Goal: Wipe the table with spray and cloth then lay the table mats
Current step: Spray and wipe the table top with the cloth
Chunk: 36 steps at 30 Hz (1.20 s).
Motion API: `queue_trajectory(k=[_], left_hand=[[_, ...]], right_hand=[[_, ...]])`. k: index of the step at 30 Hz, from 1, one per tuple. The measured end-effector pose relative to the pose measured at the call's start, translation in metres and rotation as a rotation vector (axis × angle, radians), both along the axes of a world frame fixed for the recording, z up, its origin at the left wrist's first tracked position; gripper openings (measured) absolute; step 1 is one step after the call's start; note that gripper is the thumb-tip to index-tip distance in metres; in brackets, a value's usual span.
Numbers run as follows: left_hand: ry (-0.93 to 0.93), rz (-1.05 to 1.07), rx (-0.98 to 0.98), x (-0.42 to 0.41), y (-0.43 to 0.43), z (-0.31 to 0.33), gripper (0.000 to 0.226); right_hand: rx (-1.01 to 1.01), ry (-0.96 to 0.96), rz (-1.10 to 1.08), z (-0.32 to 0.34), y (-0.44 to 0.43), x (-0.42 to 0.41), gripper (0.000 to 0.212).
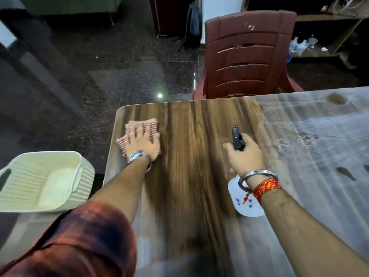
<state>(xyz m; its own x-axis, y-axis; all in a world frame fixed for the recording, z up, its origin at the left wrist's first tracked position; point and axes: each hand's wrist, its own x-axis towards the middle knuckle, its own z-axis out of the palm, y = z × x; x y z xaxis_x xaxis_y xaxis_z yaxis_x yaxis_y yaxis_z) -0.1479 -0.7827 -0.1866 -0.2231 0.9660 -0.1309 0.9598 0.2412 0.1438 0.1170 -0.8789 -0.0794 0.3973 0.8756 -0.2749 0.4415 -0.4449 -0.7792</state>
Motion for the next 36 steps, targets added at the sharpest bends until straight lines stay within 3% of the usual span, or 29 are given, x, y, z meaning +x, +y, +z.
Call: queue_trajectory(k=[4,8,12,18,21,36], left_hand=[[-0.052,0.114,-0.051,-0.08,-0.06,-0.005,0.068],[-0.128,0.19,-0.092,-0.089,-0.108,-0.008,0.066],[0.025,0.051,-0.028,-0.068,-0.153,-0.004,0.062],[0.031,-0.267,-0.035,-0.027,-0.228,-0.003,0.068],[0.001,-0.314,-0.011,-0.024,-0.269,-0.003,0.066],[-0.078,-0.063,-0.014,-0.075,-0.442,0.003,0.073]], right_hand=[[-0.043,-0.012,0.041,0.007,-0.036,-0.028,0.018],[-0.124,0.04,0.033,0.014,-0.077,-0.043,0.019],[-0.16,0.033,0.007,0.018,-0.113,-0.051,0.019],[-0.125,-0.02,-0.015,0.023,-0.162,-0.078,0.02],[-0.125,-0.008,0.0,0.029,-0.191,-0.101,0.018],[-0.225,0.03,0.133,0.011,-0.36,-0.167,0.012]])
